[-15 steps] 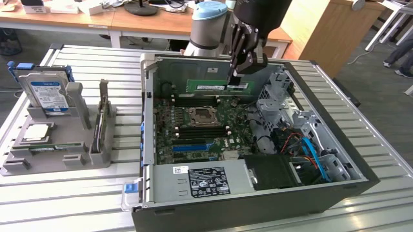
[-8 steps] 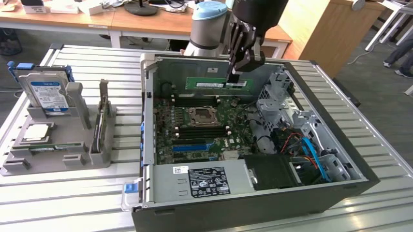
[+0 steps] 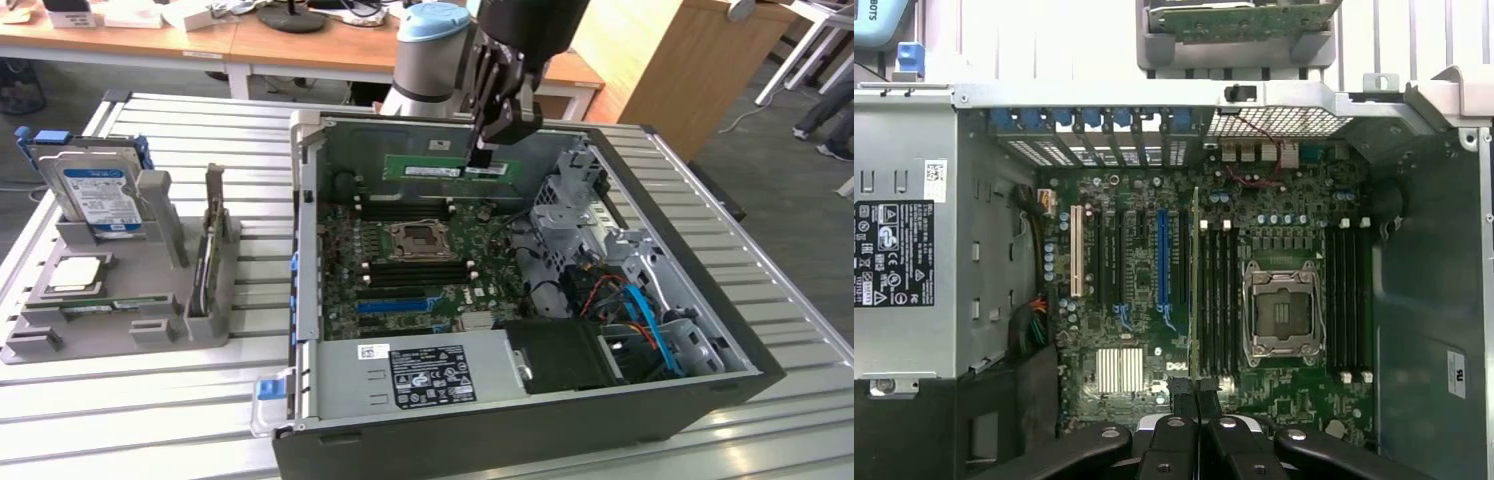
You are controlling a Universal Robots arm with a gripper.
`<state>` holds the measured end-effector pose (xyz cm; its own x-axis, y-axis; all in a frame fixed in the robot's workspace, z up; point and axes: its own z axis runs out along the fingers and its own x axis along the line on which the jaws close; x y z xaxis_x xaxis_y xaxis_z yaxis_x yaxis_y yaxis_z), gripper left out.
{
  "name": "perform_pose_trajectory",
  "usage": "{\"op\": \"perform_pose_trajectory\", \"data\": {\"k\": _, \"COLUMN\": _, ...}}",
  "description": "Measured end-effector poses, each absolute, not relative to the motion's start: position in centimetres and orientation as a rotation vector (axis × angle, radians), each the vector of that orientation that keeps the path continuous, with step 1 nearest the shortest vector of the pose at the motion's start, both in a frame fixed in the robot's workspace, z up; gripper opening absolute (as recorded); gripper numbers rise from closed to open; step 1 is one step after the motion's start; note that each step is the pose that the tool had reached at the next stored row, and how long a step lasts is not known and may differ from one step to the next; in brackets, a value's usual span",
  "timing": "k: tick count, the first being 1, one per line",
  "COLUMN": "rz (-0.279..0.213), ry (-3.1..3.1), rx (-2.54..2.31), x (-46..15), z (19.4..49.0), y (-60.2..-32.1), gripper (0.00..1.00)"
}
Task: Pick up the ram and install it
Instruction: 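Pick up the ram and move it above insertion slot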
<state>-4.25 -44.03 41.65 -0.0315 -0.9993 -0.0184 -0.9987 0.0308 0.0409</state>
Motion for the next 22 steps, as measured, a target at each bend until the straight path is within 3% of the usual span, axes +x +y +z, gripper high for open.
{"op": "perform_pose_trajectory", "data": {"k": 22, "rz": -0.066, "ry": -2.251, "rx": 2.169, "x": -4.1, "z": 41.3, "y": -40.7, "gripper": 0.12}}
